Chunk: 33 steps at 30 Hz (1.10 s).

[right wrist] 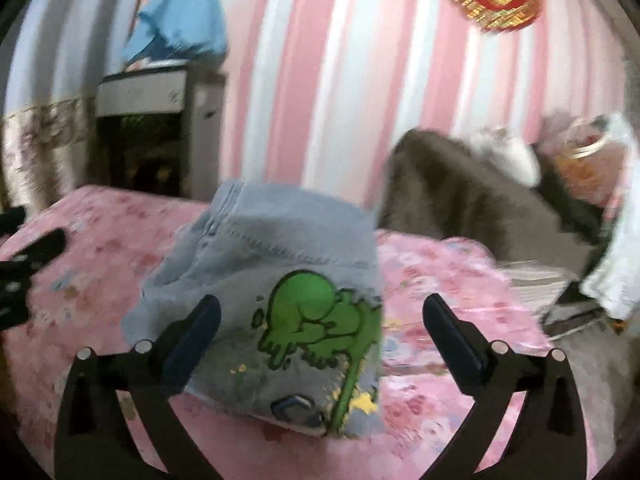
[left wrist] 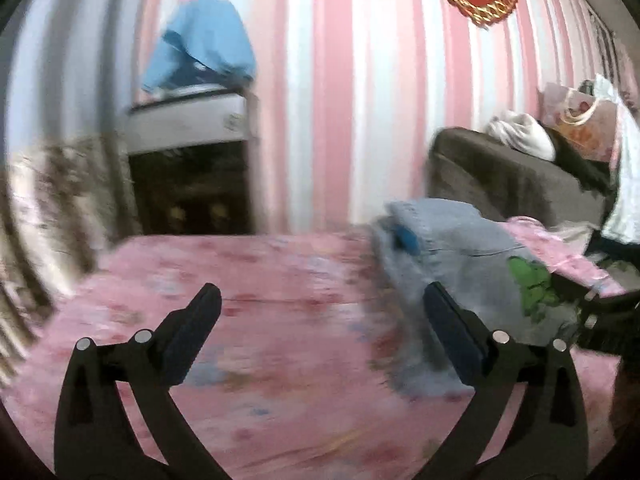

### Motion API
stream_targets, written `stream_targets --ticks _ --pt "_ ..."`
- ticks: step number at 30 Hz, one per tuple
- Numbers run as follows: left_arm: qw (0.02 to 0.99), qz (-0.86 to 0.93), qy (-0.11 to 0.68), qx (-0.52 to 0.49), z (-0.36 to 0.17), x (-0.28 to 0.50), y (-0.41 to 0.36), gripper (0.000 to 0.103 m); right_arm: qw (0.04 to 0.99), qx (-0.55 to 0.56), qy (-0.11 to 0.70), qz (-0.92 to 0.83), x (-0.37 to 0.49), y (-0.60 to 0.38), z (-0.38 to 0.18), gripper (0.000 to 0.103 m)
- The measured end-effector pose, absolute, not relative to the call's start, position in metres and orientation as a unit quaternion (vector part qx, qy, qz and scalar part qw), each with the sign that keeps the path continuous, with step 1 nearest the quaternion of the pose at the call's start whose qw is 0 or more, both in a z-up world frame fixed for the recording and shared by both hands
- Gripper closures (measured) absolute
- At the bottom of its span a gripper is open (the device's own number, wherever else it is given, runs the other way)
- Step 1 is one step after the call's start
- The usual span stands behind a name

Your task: Fold large clothes

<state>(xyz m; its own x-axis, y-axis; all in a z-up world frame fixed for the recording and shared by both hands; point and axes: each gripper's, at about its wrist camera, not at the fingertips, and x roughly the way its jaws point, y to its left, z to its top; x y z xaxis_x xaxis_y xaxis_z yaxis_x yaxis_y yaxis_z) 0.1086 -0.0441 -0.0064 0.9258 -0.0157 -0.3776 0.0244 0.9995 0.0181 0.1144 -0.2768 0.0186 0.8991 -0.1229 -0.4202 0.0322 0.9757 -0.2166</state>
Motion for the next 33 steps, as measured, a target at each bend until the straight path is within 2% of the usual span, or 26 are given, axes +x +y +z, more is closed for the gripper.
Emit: stream_targets --ticks 7,10,13,20,33 --pt "0.981 0.036 0.183 -0.062 -0.013 0.078 0.009 0.003 0.982 0.008 0.187 -0.009 0.069 -0.278 0.021 0.002" --pt "0.984 0.059 0.159 -0.052 -0.016 0.073 0.008 0.003 0.98 0.03 0.195 -0.012 0.068 -0.285 0.008 0.002" --pt "0.985 0.063 0.158 -0.037 -0.02 0.073 0.001 0.003 0.977 0.024 0.21 -0.006 0.075 -0.286 -0.003 0.002" --pt "0.982 0.058 0.173 -0.047 -0.025 0.075 0.002 0.003 0.985 -0.018 0.171 -0.019 0.068 -0.282 0.002 0.002" --pt "0.983 0.059 0.171 -0.042 -0.026 0.074 0.004 0.003 0.983 0.013 0.183 -0.024 0.072 -0.299 0.002 0.002"
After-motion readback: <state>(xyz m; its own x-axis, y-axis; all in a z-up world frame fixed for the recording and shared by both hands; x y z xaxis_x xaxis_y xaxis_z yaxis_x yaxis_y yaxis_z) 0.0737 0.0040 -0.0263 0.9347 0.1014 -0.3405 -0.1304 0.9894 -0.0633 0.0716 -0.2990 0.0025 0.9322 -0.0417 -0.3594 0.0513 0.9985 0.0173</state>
